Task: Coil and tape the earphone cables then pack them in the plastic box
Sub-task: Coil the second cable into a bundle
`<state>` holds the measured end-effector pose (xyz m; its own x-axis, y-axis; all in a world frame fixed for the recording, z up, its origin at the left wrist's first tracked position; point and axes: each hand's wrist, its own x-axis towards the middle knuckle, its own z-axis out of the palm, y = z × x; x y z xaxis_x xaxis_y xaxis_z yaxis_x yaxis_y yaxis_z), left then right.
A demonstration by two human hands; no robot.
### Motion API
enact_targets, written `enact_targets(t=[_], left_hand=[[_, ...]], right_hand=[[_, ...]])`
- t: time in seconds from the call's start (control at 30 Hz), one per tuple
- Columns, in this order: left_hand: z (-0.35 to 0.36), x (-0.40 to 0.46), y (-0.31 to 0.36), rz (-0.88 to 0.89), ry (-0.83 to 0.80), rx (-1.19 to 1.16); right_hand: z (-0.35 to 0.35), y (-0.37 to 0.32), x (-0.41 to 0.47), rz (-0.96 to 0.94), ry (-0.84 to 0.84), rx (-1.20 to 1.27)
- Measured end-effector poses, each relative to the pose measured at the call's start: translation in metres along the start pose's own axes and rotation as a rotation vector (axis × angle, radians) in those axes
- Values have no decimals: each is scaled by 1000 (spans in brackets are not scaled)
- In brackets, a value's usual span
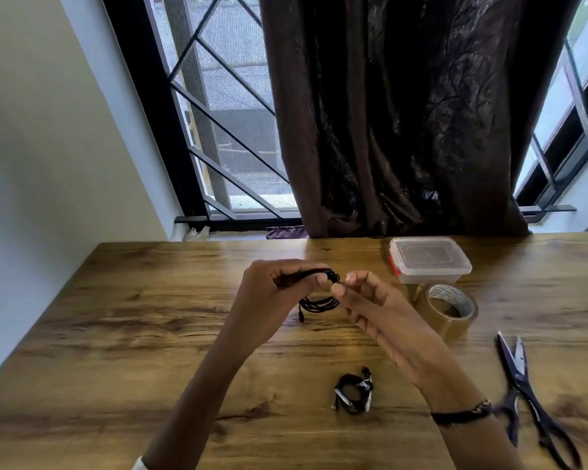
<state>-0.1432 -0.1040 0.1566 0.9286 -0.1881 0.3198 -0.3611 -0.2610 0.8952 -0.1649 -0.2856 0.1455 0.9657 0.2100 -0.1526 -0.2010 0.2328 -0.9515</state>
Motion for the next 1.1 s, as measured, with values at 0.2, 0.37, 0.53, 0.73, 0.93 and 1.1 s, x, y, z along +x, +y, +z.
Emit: enact_targets(t=[0.2, 0.37, 0.53, 0.73, 0.93, 1.1], left_hand=[[-1, -3, -6, -87, -35, -158], [0, -12, -23, -444, -121, -472], [10, -34, -55, -740, -161, -770], [24, -53, -94, -866, -65, -807], [39, -69, -132, -816, 59, -540], [46, -81, -149, -710, 81, -182]], right_hand=[[-1, 1, 1, -174, 39, -378], [-10, 19, 5, -161, 24, -363], [-20, 57, 9, -23, 91, -267], [-25, 101, 12, 95, 131, -298], [-28, 139, 20, 100, 174, -694], [-20, 152, 28, 80, 127, -1053]])
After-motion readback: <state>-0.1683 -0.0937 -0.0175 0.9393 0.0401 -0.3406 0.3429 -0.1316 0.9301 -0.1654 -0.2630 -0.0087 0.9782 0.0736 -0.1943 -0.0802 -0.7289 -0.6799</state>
